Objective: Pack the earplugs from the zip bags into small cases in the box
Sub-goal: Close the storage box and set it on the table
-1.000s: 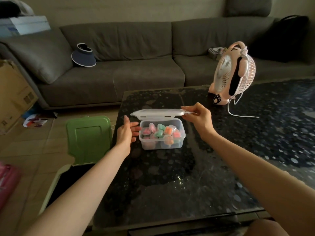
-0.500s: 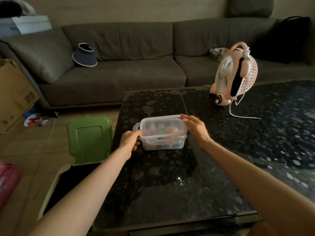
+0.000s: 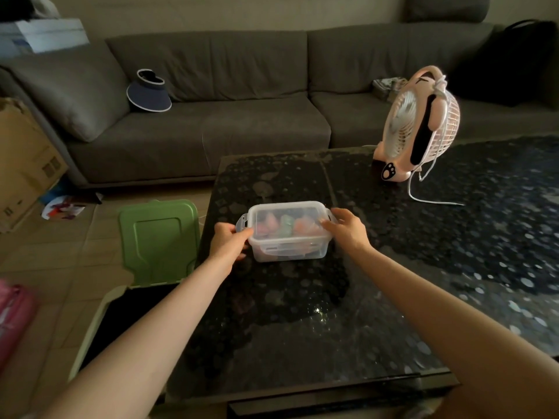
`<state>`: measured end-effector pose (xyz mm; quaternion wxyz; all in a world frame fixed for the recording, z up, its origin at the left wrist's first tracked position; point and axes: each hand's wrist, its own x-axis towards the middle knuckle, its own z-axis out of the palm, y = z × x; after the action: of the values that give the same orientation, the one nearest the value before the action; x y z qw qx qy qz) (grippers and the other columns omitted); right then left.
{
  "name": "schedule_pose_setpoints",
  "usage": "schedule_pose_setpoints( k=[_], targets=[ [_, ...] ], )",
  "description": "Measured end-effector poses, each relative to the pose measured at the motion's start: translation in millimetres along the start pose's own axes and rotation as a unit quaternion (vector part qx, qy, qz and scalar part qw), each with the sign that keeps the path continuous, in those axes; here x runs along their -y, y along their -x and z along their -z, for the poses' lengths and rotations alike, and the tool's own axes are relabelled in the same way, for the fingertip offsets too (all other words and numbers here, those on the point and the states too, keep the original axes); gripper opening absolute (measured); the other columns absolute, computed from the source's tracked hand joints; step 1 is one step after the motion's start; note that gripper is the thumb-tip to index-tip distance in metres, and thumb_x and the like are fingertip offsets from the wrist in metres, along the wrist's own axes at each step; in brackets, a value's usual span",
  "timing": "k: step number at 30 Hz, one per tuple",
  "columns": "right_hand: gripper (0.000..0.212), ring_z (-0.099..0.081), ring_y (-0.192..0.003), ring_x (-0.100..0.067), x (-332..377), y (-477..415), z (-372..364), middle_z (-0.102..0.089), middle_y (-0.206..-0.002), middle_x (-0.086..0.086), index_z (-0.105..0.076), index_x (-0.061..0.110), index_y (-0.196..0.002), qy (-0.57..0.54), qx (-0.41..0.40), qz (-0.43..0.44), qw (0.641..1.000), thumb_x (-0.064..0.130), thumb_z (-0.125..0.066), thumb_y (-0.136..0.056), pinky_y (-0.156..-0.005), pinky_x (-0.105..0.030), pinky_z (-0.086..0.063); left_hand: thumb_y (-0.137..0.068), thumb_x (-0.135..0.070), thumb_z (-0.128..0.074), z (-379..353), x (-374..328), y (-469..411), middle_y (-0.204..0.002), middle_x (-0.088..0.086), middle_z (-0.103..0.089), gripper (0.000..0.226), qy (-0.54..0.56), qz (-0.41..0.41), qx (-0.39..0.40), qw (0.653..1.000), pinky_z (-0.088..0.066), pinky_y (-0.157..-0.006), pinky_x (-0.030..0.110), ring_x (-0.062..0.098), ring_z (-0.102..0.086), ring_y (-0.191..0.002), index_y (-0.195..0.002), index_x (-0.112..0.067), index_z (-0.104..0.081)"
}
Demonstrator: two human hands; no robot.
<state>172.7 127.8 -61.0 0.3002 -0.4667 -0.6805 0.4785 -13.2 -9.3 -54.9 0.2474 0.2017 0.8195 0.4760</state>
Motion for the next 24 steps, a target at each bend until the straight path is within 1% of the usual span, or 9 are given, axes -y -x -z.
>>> schedule_pose_setpoints(
  k=[2,4,6,10,13,16,18,21,24],
  targets=[
    [0.05,-0.059,-0.11,-0.022,6,2,-1,-0.059,-0.127,-0.01,-0.051,0.006,-0.133,0.062,-0.033,-0.006,0.997,0.026,-0.063,-0.089,-0.078,-0.021,-0.04,-0.086,-0.029,-0.065,-4,-4,2,-0.124,0.009,-0.055,0.047,-0.114,-0.064,-0.063,0.989,-0.048,-0.079,0.031,0.025,-0.057,-0.107,-0.126,-0.01,-0.049],
    [0.038,-0.061,-0.095,-0.021,10,3,-5,-0.065,-0.117,-0.011,-0.058,0.005,-0.125,0.104,-0.037,0.002,0.994,0.024,-0.058,-0.092,-0.071,-0.022,-0.04,-0.093,-0.025,-0.055,-10,-11,10,-0.12,0.011,-0.059,0.034,-0.194,-0.096,-0.081,0.973,-0.039,-0.074,0.028,0.026,-0.056,-0.109,-0.121,-0.007,-0.056],
    [0.033,-0.06,-0.088,-0.019,13,3,-9,-0.066,-0.114,-0.012,-0.061,0.006,-0.122,0.117,-0.034,-0.003,0.992,0.023,-0.055,-0.094,-0.069,-0.023,-0.04,-0.097,-0.02,-0.047,-15,-16,17,-0.113,0.012,-0.063,0.027,-0.185,-0.086,-0.076,0.976,-0.037,-0.07,0.026,0.026,-0.058,-0.102,-0.115,-0.005,-0.061],
    [0.043,-0.06,-0.109,-0.024,13,0,-10,-0.059,-0.126,-0.011,-0.053,0.007,-0.132,0.058,-0.055,-0.033,0.996,0.02,-0.059,-0.092,-0.081,-0.026,-0.046,-0.097,-0.015,-0.048,-16,-14,16,-0.089,0.004,-0.059,0.019,-0.091,-0.052,-0.054,0.993,-0.042,-0.07,0.029,0.019,-0.055,-0.086,-0.088,-0.012,-0.064],
    [0.041,-0.061,-0.105,-0.025,12,-2,-14,-0.06,-0.124,-0.012,-0.055,0.007,-0.13,0.03,-0.067,-0.057,0.996,0.015,-0.058,-0.09,-0.079,-0.029,-0.049,-0.095,-0.015,-0.051,-12,-13,11,-0.082,0.001,-0.057,0.033,-0.051,-0.032,-0.037,0.997,-0.051,-0.082,0.036,0.024,-0.062,-0.09,-0.064,-0.026,-0.046],
    [0.038,-0.063,-0.101,-0.025,13,-3,-17,-0.062,-0.119,-0.012,-0.056,0.009,-0.128,0.048,-0.068,-0.067,0.994,0.013,-0.055,-0.09,-0.073,-0.029,-0.049,-0.094,-0.017,-0.054,-11,-9,6,-0.109,0.007,-0.062,0.013,0.001,-0.006,-0.011,1.0,-0.052,-0.092,0.041,0.025,-0.062,-0.102,-0.1,-0.015,-0.065],
    [0.038,-0.063,-0.099,-0.025,14,-3,-16,-0.062,-0.118,-0.012,-0.056,0.009,-0.127,0.058,-0.063,-0.067,0.994,0.012,-0.055,-0.09,-0.074,-0.03,-0.051,-0.093,-0.02,-0.055,-10,-5,3,-0.123,0.009,-0.06,0.035,0.01,0.005,-0.002,1.0,-0.051,-0.093,0.042,0.025,-0.061,-0.106,-0.127,-0.011,-0.055],
    [0.036,-0.063,-0.095,-0.024,16,-8,-10,-0.064,-0.113,-0.011,-0.059,0.009,-0.123,0.085,-0.043,-0.063,0.993,0.013,-0.056,-0.088,-0.08,-0.035,-0.055,-0.093,-0.035,-0.054,-14,-4,7,-0.129,0.004,-0.055,0.049,-0.068,-0.038,0.001,0.997,-0.049,-0.088,0.034,0.024,-0.058,-0.109,-0.137,-0.017,-0.043],
    [0.038,-0.061,-0.088,-0.021,21,-14,-3,-0.062,-0.104,-0.007,-0.058,0.01,-0.122,0.15,0.011,-0.051,0.987,0.023,-0.062,-0.087,-0.069,-0.028,-0.051,-0.071,-0.057,-0.071,-29,0,18,-0.135,0.003,-0.043,0.098,-0.144,-0.106,0.071,0.981,-0.047,-0.089,0.037,0.024,-0.05,-0.118,-0.147,-0.026,-0.018]
  ],
)
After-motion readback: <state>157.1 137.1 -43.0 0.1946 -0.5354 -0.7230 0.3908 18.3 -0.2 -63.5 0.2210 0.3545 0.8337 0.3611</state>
